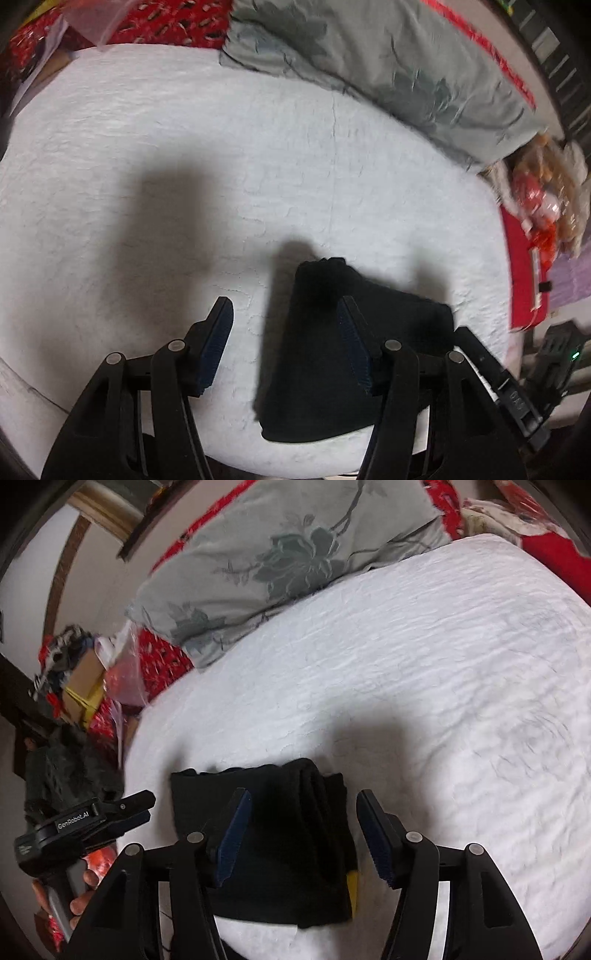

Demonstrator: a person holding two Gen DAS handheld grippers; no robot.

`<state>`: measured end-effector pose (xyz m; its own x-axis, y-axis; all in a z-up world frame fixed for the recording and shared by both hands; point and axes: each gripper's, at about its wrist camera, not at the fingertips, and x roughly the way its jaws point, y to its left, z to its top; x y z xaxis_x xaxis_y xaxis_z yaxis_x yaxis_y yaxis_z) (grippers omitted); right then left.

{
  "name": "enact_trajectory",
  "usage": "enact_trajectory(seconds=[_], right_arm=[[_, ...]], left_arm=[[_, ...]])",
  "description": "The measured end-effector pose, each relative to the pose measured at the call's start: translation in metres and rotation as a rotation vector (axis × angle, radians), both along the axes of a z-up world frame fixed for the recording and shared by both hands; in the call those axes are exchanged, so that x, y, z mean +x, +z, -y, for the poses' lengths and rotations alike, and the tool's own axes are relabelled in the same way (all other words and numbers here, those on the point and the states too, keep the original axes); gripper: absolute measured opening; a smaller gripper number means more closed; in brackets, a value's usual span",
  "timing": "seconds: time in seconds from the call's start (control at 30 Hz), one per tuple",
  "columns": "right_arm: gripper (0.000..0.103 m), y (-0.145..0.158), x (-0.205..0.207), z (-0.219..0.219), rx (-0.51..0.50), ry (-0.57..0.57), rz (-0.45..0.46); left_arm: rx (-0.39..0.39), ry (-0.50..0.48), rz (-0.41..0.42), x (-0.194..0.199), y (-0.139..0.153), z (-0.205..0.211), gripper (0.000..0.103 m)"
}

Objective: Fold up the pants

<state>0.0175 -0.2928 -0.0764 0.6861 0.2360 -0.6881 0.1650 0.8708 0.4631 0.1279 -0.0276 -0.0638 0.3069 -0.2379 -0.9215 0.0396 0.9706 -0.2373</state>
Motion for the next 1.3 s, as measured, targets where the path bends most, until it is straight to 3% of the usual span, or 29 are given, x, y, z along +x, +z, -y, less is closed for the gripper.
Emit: enact_trajectory(seconds=[0.1,0.17,0.27,0.3,0.33,0.43,0.57,0.63,0.73,0.8,0.87,1.0,1.17,1.3], right_arm=[[0.059,-0.005,0.014,-0.008,-0.063,0.018,-0.014],[0.026,-0.008,0.02,-0.011,-0.094,0.044,-0.009],[0.026,-0.02,0.027,0.001,-0.048,0.017,-0.034],[0.027,-0.025,0.03,0.005,-0.036,0.006,-0.044],[0.035,-0.029,0.032,0.008,-0.028,-0.01,-0.052],[0.041,-0.029,0.032,0.014,0.019,-0.021,-0.065],[0.044,-0.005,0.013,0.007,-0.015,0.025,-0.013],[0.056,0.006,-0.002,0.002,-0.034,0.042,0.006],[0.069,0.018,-0.028,-0.013,-0.176,0.036,0.027],[0.081,0.022,-0.045,-0.024,-0.27,0.026,0.044],[0.097,0.023,-0.059,-0.033,-0.311,-0.002,0.05],[0.1,0.025,-0.08,-0.042,-0.317,-0.016,0.076],[0.1,0.024,-0.089,-0.061,-0.479,0.015,0.049],[0.1,0.022,-0.096,-0.063,-0.488,0.025,0.06]], left_arm=[[0.02,0.007,-0.019,0.008,-0.014,0.007,0.057],[0.014,0.02,-0.014,0.016,-0.017,0.009,0.058],[0.054,0.027,-0.013,0.029,-0.028,0.017,0.069],[0.073,0.031,-0.013,0.033,-0.032,0.02,0.076],[0.081,0.045,-0.009,0.034,-0.033,0.02,0.078],[0.067,0.038,0.002,0.029,-0.026,0.016,0.077],[0.026,0.033,0.039,0.012,-0.009,-0.004,0.077],[-0.011,0.047,0.048,-0.003,-0.005,-0.019,0.077],[-0.027,0.102,0.112,-0.028,-0.001,-0.038,0.077],[0.019,0.115,0.19,-0.049,0.001,-0.041,0.077],[0.072,0.097,0.217,-0.058,0.0,-0.037,0.077],[0.127,0.045,0.23,-0.078,-0.006,-0.027,0.077],[0.131,0.038,0.217,-0.093,-0.011,-0.017,0.077],[0.119,0.03,0.216,-0.102,-0.009,-0.012,0.077]])
